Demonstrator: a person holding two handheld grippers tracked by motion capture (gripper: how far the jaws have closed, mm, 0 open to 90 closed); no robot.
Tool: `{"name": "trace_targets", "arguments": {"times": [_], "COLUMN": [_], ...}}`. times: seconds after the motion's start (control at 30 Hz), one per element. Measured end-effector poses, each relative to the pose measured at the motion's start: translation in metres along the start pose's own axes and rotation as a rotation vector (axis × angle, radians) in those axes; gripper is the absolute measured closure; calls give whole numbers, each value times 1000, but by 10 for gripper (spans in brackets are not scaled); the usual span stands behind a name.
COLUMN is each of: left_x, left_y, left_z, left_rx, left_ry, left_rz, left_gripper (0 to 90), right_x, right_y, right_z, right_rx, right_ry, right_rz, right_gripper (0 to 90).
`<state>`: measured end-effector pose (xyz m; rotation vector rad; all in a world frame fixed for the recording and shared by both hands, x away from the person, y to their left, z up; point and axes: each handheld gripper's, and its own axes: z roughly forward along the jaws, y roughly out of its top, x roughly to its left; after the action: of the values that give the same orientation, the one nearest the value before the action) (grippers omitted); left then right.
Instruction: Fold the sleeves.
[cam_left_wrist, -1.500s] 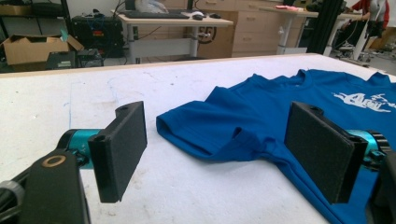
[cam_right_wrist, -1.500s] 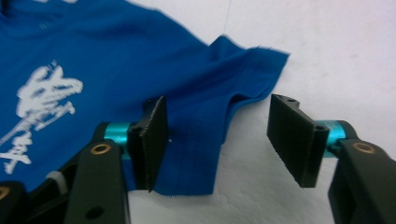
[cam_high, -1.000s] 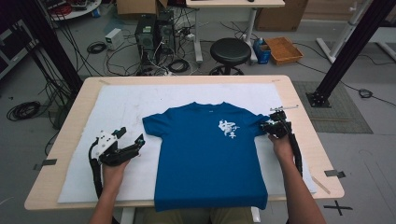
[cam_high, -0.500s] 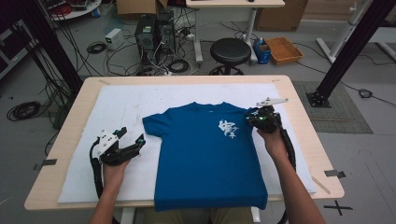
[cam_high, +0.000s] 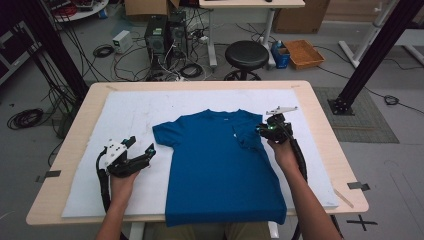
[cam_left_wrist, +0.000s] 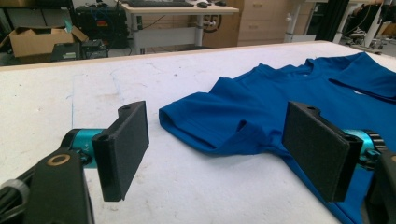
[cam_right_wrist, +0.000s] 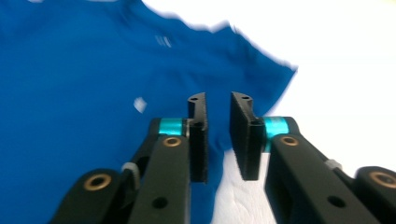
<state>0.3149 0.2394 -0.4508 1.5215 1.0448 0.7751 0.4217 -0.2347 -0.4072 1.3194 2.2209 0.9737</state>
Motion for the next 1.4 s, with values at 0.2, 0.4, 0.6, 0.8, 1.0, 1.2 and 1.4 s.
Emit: {"name": "trace_targets", "arguments": {"times": [0.2,0.4,0.6,0.8,1.0,1.2,1.4], "left_x": [1,4,9,13,17,14,13], "left_y": [3,11,36,42,37,31,25], "left_z": [6,14,40,58,78,94,99], "left_rx": [64,83,153,216,318,433,475], "left_ry": [17,34,33,33,68,126,131], "left_rz": [-22,-49,-49,-47,-63,-58,-65], "left_gripper": [229,229,233,234,253,298,393], "right_x": [19,13,-7,-26,-45,-48,-47], "right_y": [-3,-1,-11,-39,-68,-84,-91], "right_z": [29,12,-32,-56,-71,-71,-67], "right_rx": [125,27,-210,-291,-323,-333,-321], "right_ry": [76,102,98,52,28,31,38], "right_rz": [-116,-68,-6,17,79,101,97], "right_gripper": [786,467,216,200,200,200,200]}}
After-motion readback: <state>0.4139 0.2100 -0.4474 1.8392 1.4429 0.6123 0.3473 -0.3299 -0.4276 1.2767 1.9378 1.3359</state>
